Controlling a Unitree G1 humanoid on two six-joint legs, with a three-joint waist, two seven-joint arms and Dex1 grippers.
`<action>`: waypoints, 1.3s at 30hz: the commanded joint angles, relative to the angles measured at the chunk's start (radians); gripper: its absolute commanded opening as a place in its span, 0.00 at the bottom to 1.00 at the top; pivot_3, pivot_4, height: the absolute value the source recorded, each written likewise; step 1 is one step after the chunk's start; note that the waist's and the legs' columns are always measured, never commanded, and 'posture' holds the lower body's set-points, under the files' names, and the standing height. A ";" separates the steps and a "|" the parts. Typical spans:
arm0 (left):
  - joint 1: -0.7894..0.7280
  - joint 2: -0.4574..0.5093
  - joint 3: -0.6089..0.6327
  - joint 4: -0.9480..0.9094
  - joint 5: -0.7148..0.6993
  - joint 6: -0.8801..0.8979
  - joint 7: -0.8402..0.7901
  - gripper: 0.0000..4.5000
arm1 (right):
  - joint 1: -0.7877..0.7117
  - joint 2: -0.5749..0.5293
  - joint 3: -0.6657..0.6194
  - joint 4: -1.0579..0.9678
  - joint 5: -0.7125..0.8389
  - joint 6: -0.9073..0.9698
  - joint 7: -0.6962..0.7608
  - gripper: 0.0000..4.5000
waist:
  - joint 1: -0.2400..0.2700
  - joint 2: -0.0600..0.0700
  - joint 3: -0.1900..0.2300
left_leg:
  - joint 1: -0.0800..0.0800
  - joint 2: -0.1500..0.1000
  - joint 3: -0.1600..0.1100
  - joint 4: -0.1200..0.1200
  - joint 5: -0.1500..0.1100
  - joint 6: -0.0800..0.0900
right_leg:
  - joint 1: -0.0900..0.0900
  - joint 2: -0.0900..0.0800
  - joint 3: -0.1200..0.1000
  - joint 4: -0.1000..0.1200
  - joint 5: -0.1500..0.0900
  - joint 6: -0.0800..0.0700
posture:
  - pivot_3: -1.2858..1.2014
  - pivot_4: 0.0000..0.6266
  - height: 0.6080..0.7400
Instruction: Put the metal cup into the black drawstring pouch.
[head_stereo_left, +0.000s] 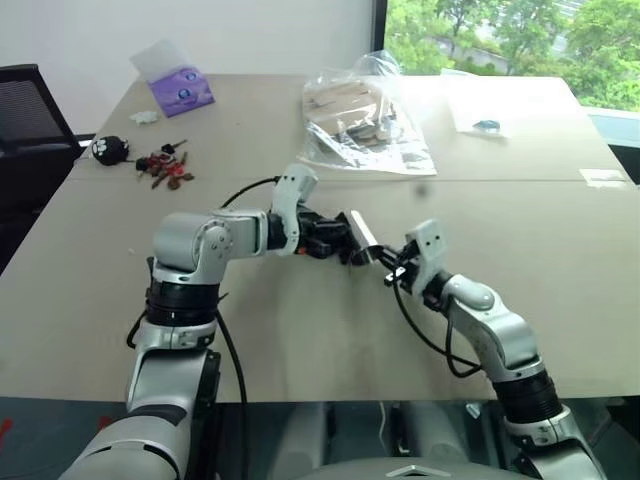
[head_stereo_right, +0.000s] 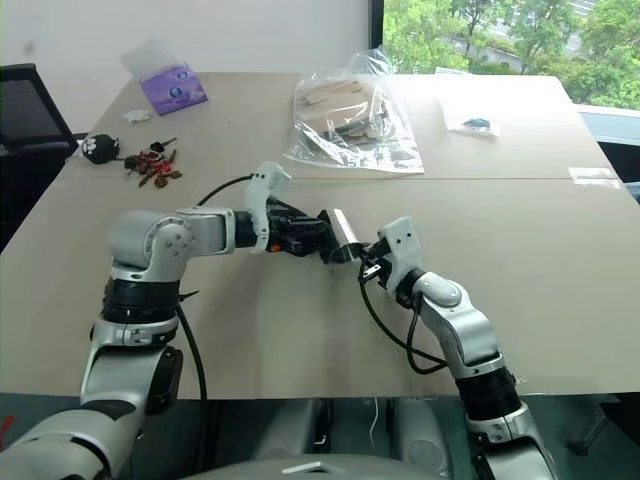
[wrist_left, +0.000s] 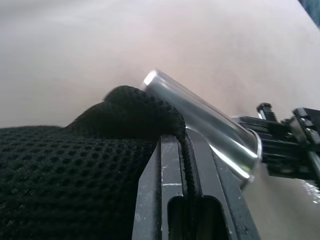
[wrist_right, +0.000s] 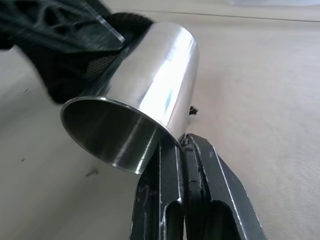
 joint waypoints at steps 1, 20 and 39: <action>-0.019 0.008 -0.013 0.006 0.023 -0.062 -0.007 0.00 | -0.031 -0.019 0.018 -0.005 -0.041 -0.037 0.019 0.01 | 0.000 0.000 0.000 | 0.000 0.000 0.000 0.000 0.000 0.000 | 0.000 0.000 0.000 0.000 0.000 0.000 | 0.52 0.24 1.00; -0.021 0.035 -0.039 0.057 0.067 -0.191 -0.070 0.00 | -0.156 0.046 -0.024 0.153 -0.110 -0.140 0.015 0.16 | 0.000 0.000 0.000 | -0.003 0.000 -0.001 0.000 0.000 0.000 | -0.001 0.000 -0.001 -0.002 0.000 0.000 | 0.52 0.24 1.00; -0.026 0.066 -0.025 0.066 0.023 -0.245 -0.244 0.00 | -0.206 0.039 0.045 0.241 -0.170 -0.166 0.093 0.01 | -0.001 0.000 0.000 | -0.003 0.000 -0.001 0.000 0.000 0.000 | -0.001 0.000 -0.002 -0.002 0.000 0.000 | 0.52 0.24 1.00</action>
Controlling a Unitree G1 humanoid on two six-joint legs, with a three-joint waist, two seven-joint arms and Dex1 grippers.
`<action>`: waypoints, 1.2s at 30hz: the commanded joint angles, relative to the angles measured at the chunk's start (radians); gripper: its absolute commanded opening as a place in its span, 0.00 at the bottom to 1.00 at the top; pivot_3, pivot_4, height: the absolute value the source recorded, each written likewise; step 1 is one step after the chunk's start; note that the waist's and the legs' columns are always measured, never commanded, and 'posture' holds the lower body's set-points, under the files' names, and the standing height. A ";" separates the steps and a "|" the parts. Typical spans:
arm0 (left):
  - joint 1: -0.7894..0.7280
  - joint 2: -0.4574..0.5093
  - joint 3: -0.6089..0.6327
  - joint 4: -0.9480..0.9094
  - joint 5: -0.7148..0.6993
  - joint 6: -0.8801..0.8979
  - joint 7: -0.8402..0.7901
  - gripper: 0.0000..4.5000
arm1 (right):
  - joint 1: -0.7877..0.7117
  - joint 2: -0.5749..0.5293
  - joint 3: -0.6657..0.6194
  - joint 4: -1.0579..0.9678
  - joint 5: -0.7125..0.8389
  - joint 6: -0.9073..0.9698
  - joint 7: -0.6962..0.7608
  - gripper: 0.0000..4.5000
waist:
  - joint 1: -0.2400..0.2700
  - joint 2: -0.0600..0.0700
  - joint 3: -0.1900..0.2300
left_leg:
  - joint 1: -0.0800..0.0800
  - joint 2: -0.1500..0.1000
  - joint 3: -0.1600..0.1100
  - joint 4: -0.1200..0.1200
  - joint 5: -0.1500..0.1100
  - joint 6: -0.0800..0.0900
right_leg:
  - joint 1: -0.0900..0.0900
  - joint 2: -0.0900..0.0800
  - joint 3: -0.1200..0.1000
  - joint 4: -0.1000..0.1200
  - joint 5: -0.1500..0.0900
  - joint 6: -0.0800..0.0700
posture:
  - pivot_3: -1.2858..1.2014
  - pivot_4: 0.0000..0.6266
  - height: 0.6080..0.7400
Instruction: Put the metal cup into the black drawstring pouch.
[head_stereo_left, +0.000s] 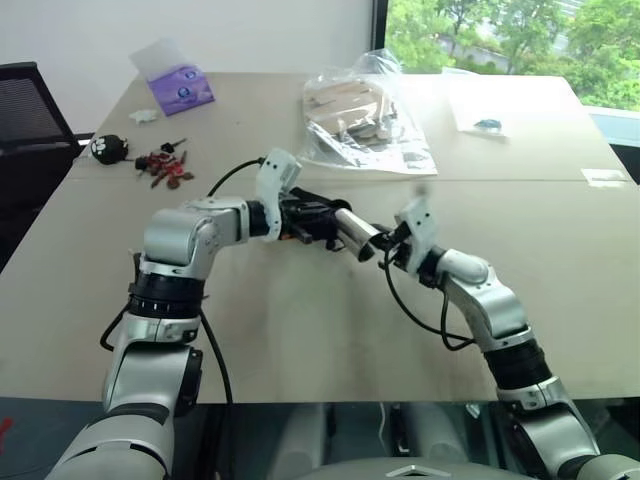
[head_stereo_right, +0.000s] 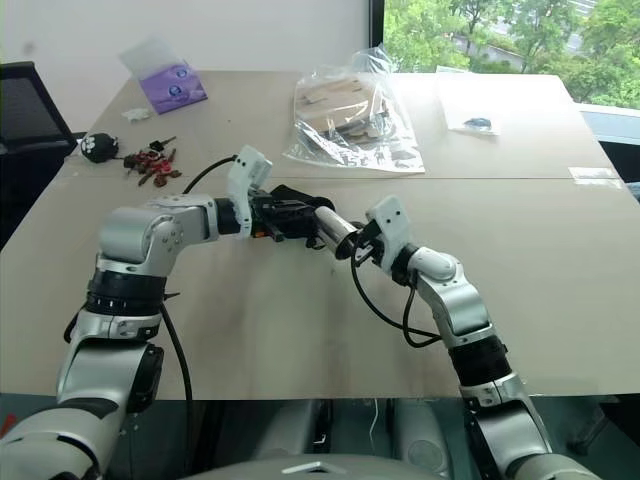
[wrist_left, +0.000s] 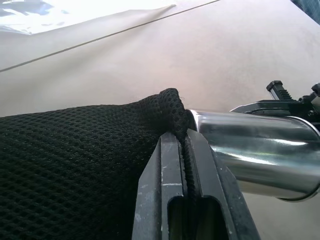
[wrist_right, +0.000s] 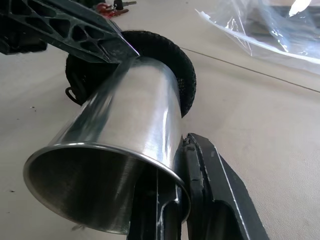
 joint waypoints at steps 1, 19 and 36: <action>-0.009 -0.002 0.004 -0.042 -0.030 0.002 -0.029 0.00 | -0.035 -0.005 0.054 0.077 -0.077 -0.054 -0.007 0.01 | 0.000 0.000 0.000 | 0.000 0.000 0.000 0.000 0.000 0.000 | 0.000 0.000 0.000 0.000 0.000 0.000 | 0.52 0.24 1.00; 0.095 -0.005 -0.024 -0.295 -0.082 -0.020 -0.052 0.00 | -0.277 0.156 0.162 0.458 -0.327 -0.163 -0.259 0.01 | -0.006 0.000 0.000 | 0.004 0.001 0.003 -0.001 0.000 0.000 | 0.000 0.001 0.003 0.003 0.000 0.000 | 0.52 0.24 1.00; 0.036 -0.163 0.201 -0.082 -0.096 0.038 0.185 0.00 | -0.211 0.053 0.034 0.013 -0.094 0.147 0.013 0.78 | -0.001 0.000 0.001 | -0.002 0.000 -0.001 -0.001 0.000 -0.001 | -0.003 -0.001 0.000 0.001 0.000 0.000 | 0.52 0.24 1.00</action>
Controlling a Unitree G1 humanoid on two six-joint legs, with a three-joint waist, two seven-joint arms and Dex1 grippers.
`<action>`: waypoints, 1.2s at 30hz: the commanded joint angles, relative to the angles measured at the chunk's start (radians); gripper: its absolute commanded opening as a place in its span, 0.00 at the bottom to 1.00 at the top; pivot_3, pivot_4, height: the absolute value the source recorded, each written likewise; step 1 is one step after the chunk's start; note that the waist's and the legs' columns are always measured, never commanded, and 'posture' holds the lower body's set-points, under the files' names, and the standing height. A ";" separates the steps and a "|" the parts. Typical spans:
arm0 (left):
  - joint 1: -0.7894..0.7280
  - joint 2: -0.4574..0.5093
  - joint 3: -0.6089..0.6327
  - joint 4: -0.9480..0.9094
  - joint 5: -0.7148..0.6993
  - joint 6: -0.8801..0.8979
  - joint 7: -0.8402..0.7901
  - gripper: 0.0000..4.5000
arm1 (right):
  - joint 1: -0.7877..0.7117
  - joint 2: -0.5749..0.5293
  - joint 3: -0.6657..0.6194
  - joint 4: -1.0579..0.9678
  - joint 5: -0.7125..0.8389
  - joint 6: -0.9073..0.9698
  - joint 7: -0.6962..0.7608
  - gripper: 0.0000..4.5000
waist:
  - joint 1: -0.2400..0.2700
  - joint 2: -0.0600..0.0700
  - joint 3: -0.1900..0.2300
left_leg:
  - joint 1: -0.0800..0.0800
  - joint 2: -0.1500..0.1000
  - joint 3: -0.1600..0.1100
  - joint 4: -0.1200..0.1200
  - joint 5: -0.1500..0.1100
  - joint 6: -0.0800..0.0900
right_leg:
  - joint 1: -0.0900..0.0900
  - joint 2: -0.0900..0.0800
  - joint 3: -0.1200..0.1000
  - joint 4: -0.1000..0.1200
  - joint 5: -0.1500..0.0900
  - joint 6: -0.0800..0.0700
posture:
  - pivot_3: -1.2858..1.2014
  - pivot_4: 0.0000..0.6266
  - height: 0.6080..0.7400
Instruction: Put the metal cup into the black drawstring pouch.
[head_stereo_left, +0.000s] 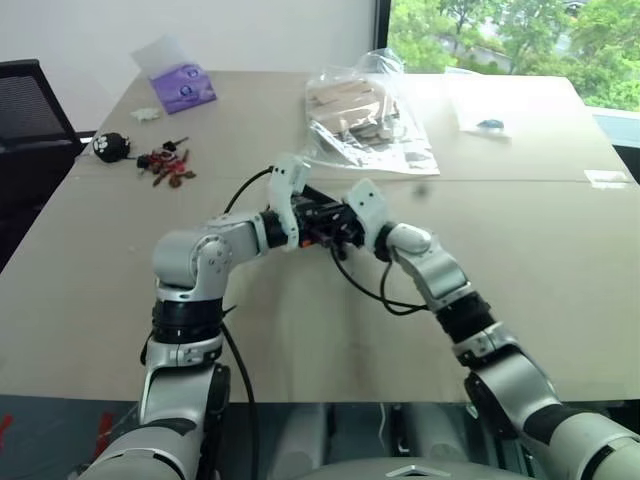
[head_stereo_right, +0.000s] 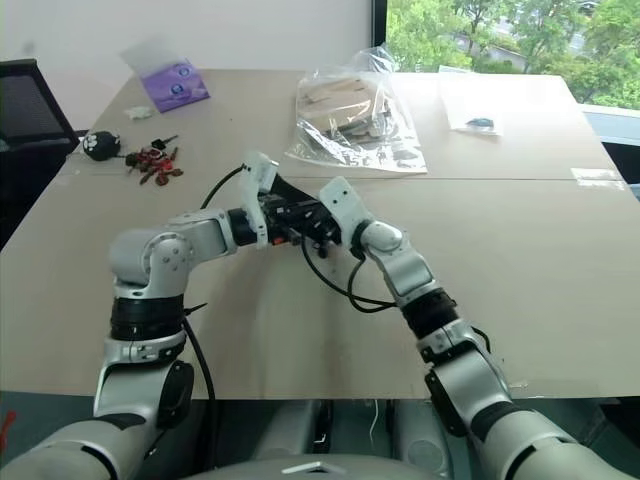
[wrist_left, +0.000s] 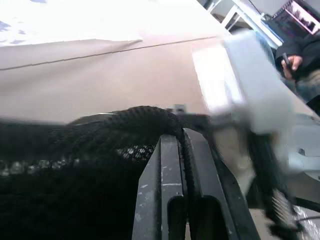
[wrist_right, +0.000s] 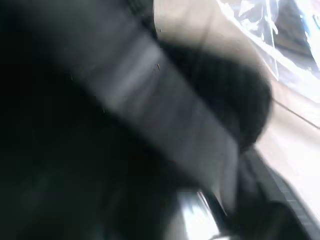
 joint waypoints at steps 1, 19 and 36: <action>-0.034 0.015 0.034 0.064 0.005 -0.067 -0.003 0.00 | 0.033 -0.075 -0.062 -0.303 0.115 0.197 0.101 0.78 | -0.002 0.000 0.000 | -0.001 0.000 0.000 0.000 0.000 0.000 | -0.001 0.000 0.000 0.000 0.000 0.000 | 0.52 0.24 1.00; -0.128 0.043 0.024 0.223 0.021 -0.170 -0.070 0.00 | 0.161 -0.139 -0.070 -0.491 0.185 0.346 0.001 0.99 | -0.004 0.000 0.000 | -0.002 0.000 0.002 0.000 0.000 0.000 | -0.003 0.000 0.002 0.001 0.000 0.000 | 0.52 0.24 1.00; -0.082 0.049 0.004 0.151 0.021 -0.172 -0.057 0.00 | 0.042 0.039 -0.116 -0.395 0.272 0.368 -0.043 0.99 | -0.002 0.000 0.000 | -0.001 0.000 0.001 0.000 0.000 0.000 | -0.003 0.000 0.001 0.001 0.000 0.000 | 0.52 0.24 1.00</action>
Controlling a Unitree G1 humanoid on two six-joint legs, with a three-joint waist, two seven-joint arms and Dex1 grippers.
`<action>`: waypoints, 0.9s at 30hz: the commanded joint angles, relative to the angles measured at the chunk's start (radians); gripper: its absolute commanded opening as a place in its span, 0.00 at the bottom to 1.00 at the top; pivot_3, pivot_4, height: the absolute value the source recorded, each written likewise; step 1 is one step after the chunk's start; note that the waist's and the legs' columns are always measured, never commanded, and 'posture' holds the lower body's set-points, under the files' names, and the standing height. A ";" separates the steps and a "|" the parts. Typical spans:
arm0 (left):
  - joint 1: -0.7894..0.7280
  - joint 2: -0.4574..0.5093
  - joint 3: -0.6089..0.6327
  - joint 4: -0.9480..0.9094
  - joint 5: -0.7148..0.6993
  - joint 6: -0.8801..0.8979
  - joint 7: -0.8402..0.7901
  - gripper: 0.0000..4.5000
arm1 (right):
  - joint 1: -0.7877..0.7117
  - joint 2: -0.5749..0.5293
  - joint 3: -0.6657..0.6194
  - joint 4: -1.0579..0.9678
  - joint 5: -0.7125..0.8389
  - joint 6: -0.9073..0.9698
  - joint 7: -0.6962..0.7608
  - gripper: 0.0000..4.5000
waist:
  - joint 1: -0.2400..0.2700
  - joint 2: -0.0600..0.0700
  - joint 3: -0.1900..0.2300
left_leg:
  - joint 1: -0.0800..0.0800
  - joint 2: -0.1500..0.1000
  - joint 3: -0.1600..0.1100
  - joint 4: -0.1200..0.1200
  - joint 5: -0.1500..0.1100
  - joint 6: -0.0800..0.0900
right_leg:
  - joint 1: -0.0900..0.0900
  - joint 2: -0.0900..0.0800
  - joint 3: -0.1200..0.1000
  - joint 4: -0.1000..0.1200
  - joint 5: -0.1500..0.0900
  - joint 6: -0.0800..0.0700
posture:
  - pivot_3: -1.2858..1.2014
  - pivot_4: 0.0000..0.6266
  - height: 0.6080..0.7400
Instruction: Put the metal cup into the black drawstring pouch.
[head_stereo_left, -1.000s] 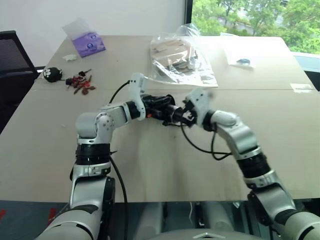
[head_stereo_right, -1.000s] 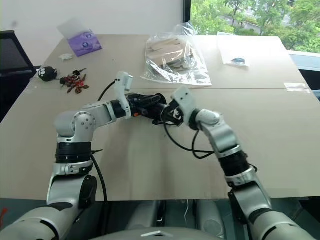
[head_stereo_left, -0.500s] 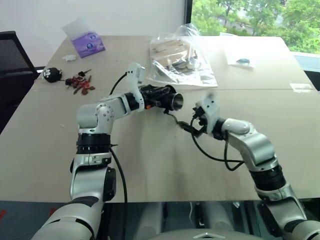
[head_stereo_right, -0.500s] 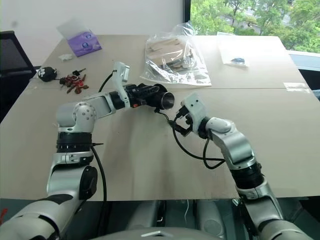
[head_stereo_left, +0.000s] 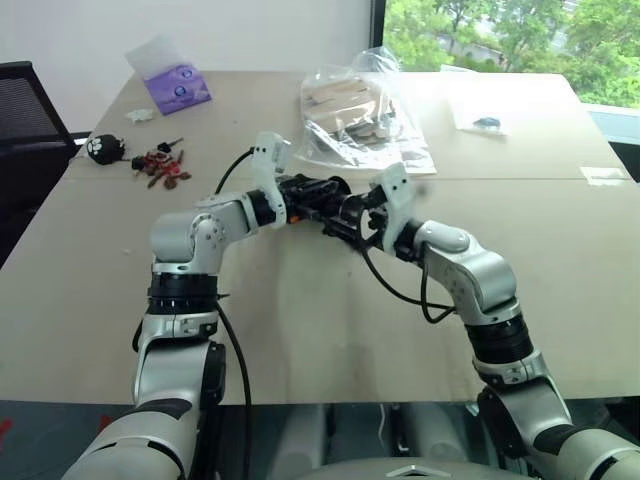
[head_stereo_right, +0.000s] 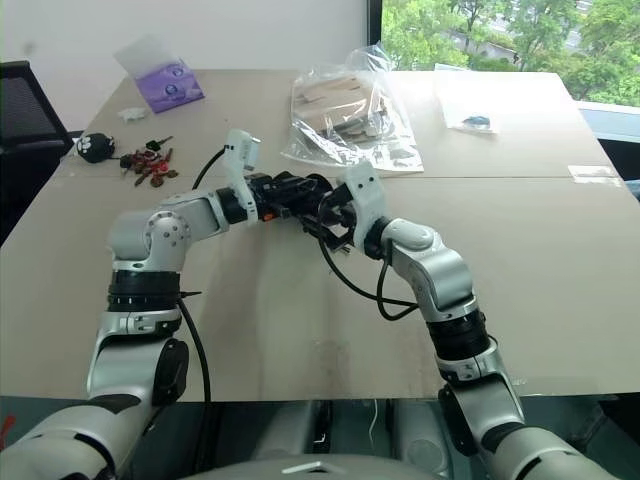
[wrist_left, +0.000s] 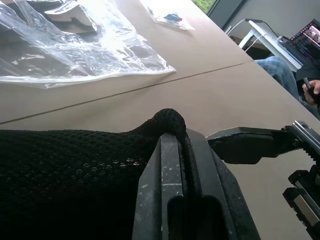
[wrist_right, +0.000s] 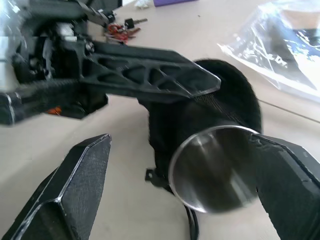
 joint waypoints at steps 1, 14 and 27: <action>0.004 0.002 0.012 -0.053 -0.014 -0.014 0.006 0.00 | -0.027 0.018 0.005 0.011 0.007 -0.005 -0.012 0.99 | 0.001 0.000 0.000 | 0.000 0.000 0.000 0.000 0.000 0.000 | 0.000 0.000 0.000 0.000 0.000 0.000 | 0.52 0.24 1.00; 0.014 0.006 0.010 -0.072 -0.026 -0.014 0.012 0.00 | -0.039 0.023 0.000 0.046 0.003 -0.022 -0.039 0.32 | 0.001 0.000 0.000 | 0.000 0.000 0.000 0.000 0.000 0.000 | 0.000 0.000 0.000 0.000 0.000 0.000 | 0.52 0.24 1.00; 0.030 0.000 0.013 -0.134 -0.056 0.023 0.013 0.00 | -0.084 -0.047 0.144 0.136 -0.109 -0.223 0.070 0.01 | -0.001 0.000 0.000 | 0.000 0.000 0.000 0.000 0.000 0.000 | 0.000 0.000 0.000 0.000 0.000 0.000 | 0.52 0.24 1.00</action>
